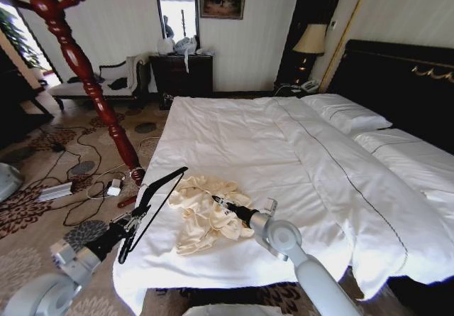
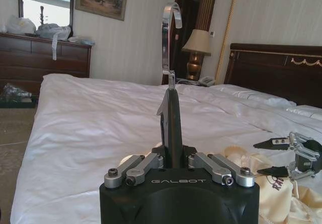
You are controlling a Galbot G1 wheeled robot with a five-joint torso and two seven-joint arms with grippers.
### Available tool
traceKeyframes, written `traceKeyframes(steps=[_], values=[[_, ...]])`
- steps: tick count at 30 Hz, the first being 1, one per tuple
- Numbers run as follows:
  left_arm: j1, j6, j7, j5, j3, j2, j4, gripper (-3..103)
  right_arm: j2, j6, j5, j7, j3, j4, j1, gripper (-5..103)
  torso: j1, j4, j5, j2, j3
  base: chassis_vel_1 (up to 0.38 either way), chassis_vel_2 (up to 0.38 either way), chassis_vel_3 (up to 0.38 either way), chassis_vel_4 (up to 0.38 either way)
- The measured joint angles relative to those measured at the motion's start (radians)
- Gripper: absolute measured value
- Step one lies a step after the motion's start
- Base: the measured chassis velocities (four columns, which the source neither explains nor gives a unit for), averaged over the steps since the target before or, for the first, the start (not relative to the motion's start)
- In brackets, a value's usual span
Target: Pick up the clothes from the bed and hang them on the clothes hanger.
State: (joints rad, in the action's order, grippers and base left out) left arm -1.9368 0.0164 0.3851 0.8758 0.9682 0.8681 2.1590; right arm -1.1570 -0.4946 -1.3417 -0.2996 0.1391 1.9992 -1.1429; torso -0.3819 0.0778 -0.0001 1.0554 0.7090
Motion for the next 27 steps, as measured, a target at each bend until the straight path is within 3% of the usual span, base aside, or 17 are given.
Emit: traceKeyframes(steps=[8,13,17,20,22,23,25,27], values=[[0.018,0.006,-0.004,0.004,-0.005,0.005,-0.012,15,-0.016,0.015,0.018,0.009,-0.008,-0.036,0.015,102,0.000,0.0001,0.0000,0.000,0.000,0.000,0.000,0.000,0.000],[0.019,0.011,-0.005,0.013,-0.004,0.006,-0.011,15,-0.030,0.016,0.024,0.010,-0.031,-0.063,0.042,96,0.000,0.0001,0.0000,0.000,0.000,0.000,0.000,0.000,0.000],[0.017,0.013,-0.006,0.019,0.005,0.002,-0.011,15,-0.051,0.016,0.029,0.005,-0.041,-0.081,0.056,89,0.000,0.0000,0.0000,0.000,0.000,0.000,0.000,0.000,0.000],[0.010,0.013,-0.006,0.020,0.009,0.002,-0.009,15,-0.054,0.016,0.031,0.001,-0.043,-0.090,0.061,73,0.000,0.0000,0.0001,0.000,0.000,0.000,0.000,0.000,0.000],[0.009,0.013,-0.006,0.020,0.009,0.003,-0.007,15,-0.054,0.016,0.032,0.000,-0.043,-0.093,0.062,73,0.000,0.0000,0.0001,0.000,0.000,0.000,0.000,0.000,0.000],[0.008,0.013,-0.006,0.018,0.008,0.006,-0.003,15,-0.053,0.016,0.033,0.000,-0.043,-0.096,0.063,62,0.000,0.0000,0.0001,0.000,0.000,0.000,0.000,0.000,0.000],[0.009,0.013,-0.006,0.018,0.007,0.007,-0.001,15,-0.052,0.016,0.033,0.001,-0.042,-0.098,0.064,62,0.000,0.0000,0.0001,0.000,0.000,0.000,0.000,0.000,0.000],[0.011,0.013,-0.006,0.017,0.005,0.010,0.001,15,-0.051,0.016,0.034,0.001,-0.042,-0.101,0.066,51,0.000,0.0000,0.0000,0.000,0.000,0.000,0.000,0.000,0.000]])
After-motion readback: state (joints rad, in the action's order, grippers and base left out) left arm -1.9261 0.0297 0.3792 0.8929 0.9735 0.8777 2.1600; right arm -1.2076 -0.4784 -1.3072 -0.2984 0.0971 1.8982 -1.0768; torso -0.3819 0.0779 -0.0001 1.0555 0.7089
